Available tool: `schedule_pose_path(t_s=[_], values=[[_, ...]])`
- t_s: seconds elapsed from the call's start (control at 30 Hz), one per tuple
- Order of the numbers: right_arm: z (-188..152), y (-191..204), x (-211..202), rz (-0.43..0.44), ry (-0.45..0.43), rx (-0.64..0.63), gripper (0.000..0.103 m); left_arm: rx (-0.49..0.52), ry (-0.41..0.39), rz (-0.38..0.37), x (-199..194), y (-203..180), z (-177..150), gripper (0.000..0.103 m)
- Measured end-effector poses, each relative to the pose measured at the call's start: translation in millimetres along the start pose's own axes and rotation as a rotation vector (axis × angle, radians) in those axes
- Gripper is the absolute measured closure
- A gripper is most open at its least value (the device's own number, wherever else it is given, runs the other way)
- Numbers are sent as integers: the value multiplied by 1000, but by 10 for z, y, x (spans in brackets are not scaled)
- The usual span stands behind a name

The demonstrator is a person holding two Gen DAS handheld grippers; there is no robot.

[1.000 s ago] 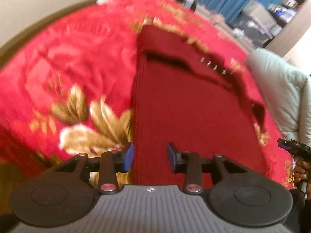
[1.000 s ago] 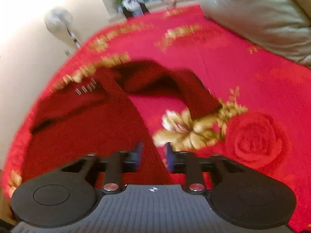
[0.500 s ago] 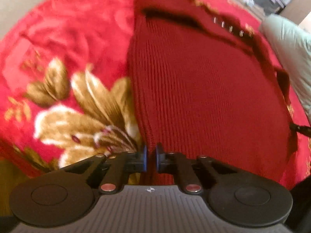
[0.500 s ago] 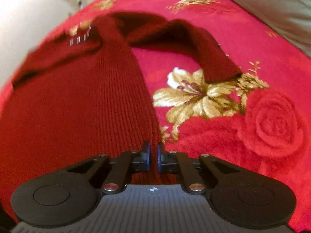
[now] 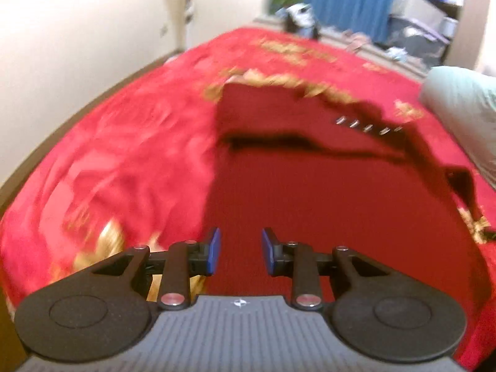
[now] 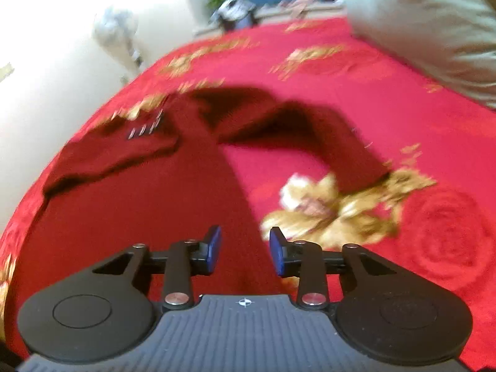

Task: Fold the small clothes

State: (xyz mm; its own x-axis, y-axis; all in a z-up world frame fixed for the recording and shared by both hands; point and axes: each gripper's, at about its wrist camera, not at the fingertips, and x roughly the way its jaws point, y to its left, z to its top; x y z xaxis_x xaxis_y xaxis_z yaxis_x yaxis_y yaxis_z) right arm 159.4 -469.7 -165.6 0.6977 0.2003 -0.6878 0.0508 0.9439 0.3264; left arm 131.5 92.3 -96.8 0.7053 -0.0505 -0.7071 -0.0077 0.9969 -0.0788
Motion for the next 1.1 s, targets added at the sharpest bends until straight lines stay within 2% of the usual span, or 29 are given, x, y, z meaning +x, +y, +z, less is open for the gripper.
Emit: schedule_pose_path(t_s=[0.07,0.1,0.17,0.27,0.37,0.4,0.43,0.47,0.53,0.63,0.67,0.7,0.73,0.77,0.8,0.87,0.93,0.97,1.0,1.1], values=[[-69,34,264,-53,139,-31,67,43,-22,-43,42,-213,153,71],[-122,55,358,-101,170,-67,69,73,-35,-56,59,-348,233,71],[-93,141,323,-115,141,-104,69,130,-63,-89,148,-633,362,71],[-41,168,220,-78,78,-128,68,198,-78,-150,429,-1037,598,70],[-42,87,326,-108,143,-110,68,232,-59,-191,857,-1494,736,70],[-51,62,355,-116,158,-108,67,254,-57,-189,1039,-1635,793,68],[-62,74,348,-117,160,-115,65,280,-56,-184,1249,-1766,847,62],[-48,91,347,-116,162,-124,64,308,-55,-171,1433,-1903,885,51],[-56,87,381,-108,164,-123,63,353,-23,-126,1822,-2131,934,38],[-47,39,417,-93,171,-104,62,406,36,-64,2322,-2324,955,38],[-51,31,418,-88,172,-103,62,436,31,-41,2422,-2358,940,46],[-49,22,430,-82,174,-104,62,484,37,-19,2521,-2347,915,60],[-43,-4,471,-78,173,-105,62,532,43,7,2582,-2343,903,89],[-40,-9,471,-75,174,-104,62,555,32,17,2579,-2281,945,92],[-36,-16,475,-72,175,-100,62,514,14,0,2485,-2133,1035,93],[-28,-25,474,-69,175,-92,62,365,-64,33,2181,-1672,1306,94],[-25,-16,472,-71,174,-97,62,170,-150,140,1775,-948,1546,94],[-25,-10,467,-73,173,-102,62,89,-181,202,1605,-614,1602,94],[-24,-2,470,-76,172,-106,62,1,-215,297,1414,-218,1635,93],[-37,24,459,-86,167,-116,62,-274,-280,653,937,858,1572,87]])
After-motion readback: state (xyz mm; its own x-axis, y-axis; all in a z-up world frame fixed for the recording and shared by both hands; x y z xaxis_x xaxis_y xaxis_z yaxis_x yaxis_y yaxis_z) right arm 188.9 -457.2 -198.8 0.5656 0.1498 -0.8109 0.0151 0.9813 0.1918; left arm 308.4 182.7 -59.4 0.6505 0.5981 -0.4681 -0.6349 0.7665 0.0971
